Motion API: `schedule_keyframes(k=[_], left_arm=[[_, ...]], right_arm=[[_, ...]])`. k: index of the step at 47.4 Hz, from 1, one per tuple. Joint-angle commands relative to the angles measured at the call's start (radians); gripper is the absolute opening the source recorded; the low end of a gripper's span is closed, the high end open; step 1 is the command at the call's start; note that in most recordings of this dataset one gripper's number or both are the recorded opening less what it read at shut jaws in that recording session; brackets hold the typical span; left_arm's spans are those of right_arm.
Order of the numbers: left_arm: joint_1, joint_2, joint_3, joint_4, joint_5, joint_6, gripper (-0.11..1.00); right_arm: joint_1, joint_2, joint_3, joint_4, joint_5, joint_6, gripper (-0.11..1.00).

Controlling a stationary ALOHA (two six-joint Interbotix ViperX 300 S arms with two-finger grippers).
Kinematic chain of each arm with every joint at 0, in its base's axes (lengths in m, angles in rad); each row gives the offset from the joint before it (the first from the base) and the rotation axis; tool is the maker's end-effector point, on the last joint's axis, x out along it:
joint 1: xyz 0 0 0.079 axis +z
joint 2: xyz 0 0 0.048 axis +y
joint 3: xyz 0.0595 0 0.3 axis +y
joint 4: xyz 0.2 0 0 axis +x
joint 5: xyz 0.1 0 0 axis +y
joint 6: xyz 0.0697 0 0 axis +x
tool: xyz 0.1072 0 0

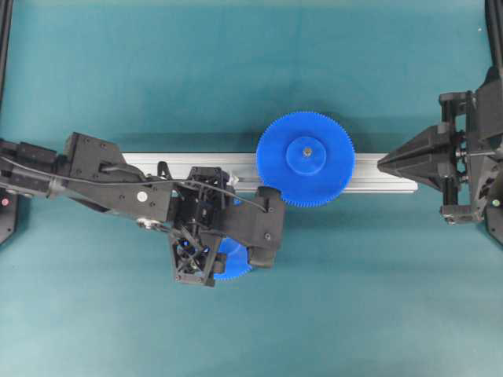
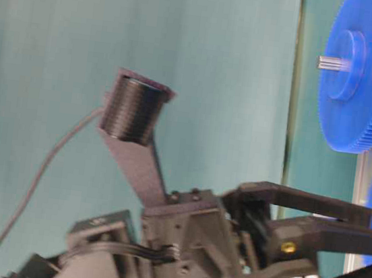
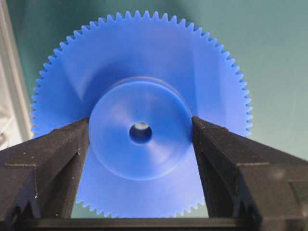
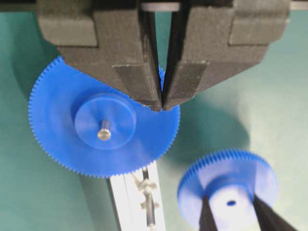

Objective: Insert the small gear onto the shaft.
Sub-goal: 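Lift the small gear and carry it toward the empty shaft on the rail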

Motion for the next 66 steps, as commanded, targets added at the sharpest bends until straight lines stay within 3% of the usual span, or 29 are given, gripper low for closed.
schedule_keyframes(k=[1,10,21,50,66], left_arm=[[0.006,-0.058,-0.04,0.003,0.049,0.015,0.71],[0.063,-0.153,-0.066,0.003,0.161,0.081,0.71],[0.135,-0.227,-0.041,0.003,0.173,0.114,0.71],[0.167,-0.249,-0.091,0.003,0.143,0.219,0.71],[0.189,-0.225,-0.081,0.003,0.106,0.225,0.71]], right_arm=[[0.003,0.0,-0.009,0.003,-0.005,0.009,0.15],[0.003,0.0,-0.006,0.003,-0.005,0.009,0.15],[0.003,0.0,-0.002,0.003,-0.005,0.009,0.15],[0.003,0.0,-0.002,0.003,-0.009,0.009,0.15],[0.003,0.0,0.0,0.011,-0.012,0.009,0.15]])
